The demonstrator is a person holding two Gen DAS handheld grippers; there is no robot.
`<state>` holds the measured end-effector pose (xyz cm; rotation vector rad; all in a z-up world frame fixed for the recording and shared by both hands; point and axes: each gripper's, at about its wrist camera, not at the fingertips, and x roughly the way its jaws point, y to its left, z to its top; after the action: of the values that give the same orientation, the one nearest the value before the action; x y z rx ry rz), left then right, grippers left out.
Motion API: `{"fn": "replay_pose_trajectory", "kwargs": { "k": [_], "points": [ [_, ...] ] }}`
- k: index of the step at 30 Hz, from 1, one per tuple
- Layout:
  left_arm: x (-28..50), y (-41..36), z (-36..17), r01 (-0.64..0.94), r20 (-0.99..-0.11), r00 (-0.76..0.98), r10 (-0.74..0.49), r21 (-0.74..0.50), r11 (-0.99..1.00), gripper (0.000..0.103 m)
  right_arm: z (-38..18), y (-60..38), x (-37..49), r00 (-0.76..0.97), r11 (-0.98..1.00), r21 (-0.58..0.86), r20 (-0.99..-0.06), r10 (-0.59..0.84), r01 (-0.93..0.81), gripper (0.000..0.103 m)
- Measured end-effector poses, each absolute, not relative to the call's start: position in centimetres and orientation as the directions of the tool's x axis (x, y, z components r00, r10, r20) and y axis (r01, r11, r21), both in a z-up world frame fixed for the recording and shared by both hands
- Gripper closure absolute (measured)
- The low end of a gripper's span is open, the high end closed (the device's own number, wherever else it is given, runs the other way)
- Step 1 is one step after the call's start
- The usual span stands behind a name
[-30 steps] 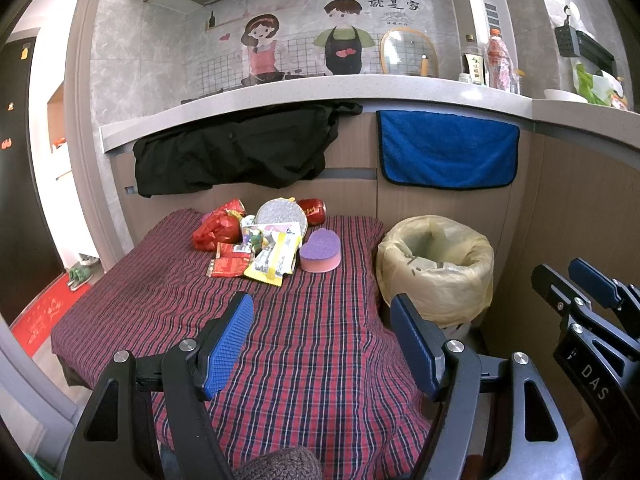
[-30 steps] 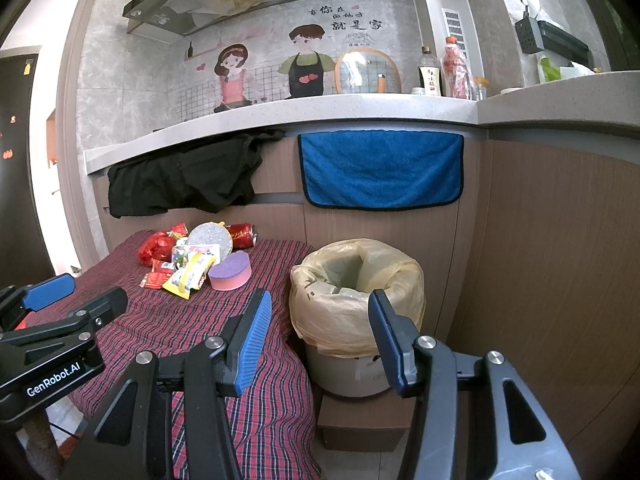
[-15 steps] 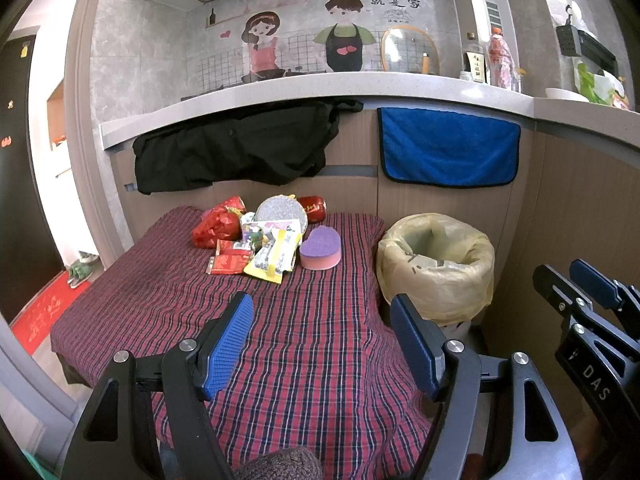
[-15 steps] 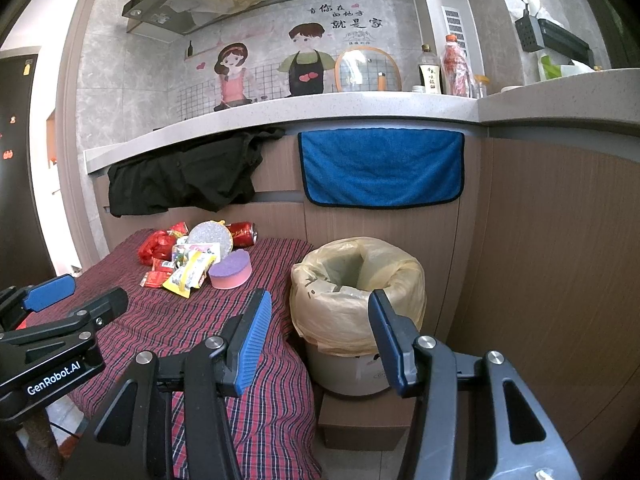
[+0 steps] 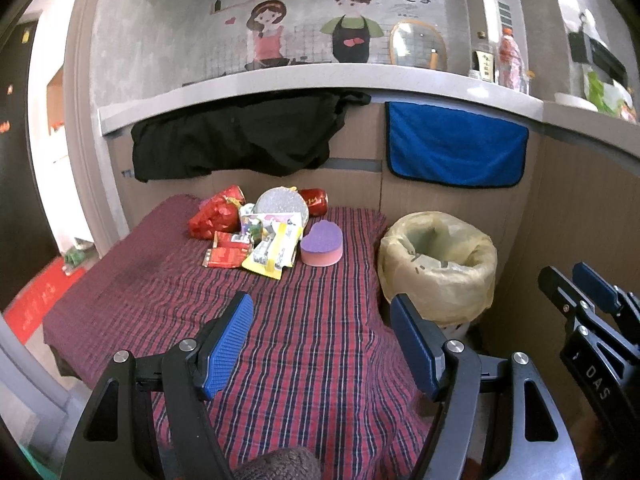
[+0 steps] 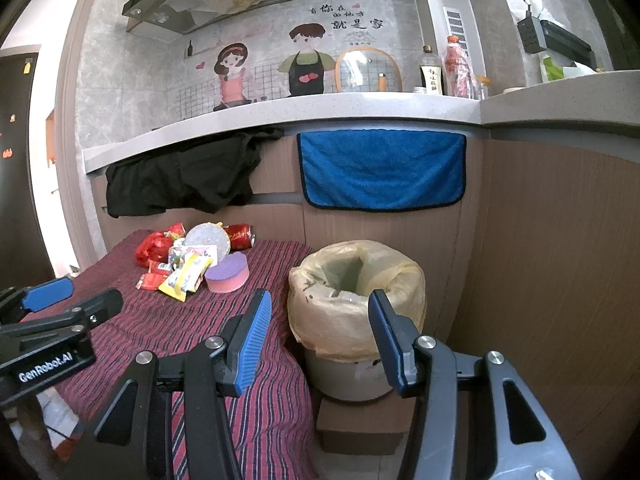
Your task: Collect trash
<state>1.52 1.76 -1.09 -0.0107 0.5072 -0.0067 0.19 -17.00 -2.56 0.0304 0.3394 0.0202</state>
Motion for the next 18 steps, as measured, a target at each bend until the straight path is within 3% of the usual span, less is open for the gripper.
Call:
{"fn": "replay_pose_trajectory", "kwargs": {
  "k": [4,8,14,18],
  "points": [
    [4.0,3.6,-0.6,-0.001,-0.471,0.882,-0.012,-0.028,1.0,0.032,-2.3,-16.2,2.4,0.947,0.998,0.033,-0.316,0.064,-0.057,0.055],
    [7.9,7.1,-0.5,0.076,-0.484,0.868,-0.11,-0.088,0.993,0.032,-1.9,-14.1,5.9,0.946,0.995,-0.013,-0.312,0.092,-0.102,0.055],
    [14.2,13.5,-2.8,-0.024,-0.521,0.852,-0.05,-0.134,0.991,0.032,-3.3,-11.1,12.4,0.898,0.977,-0.006,-0.396,0.192,-0.211,0.055],
    [17.9,17.2,-4.5,-0.034,-0.55,0.832,-0.073,-0.182,0.983,0.032,-4.8,-8.8,17.6,0.852,0.963,0.006,-0.464,0.243,-0.271,0.055]
  ]
}}
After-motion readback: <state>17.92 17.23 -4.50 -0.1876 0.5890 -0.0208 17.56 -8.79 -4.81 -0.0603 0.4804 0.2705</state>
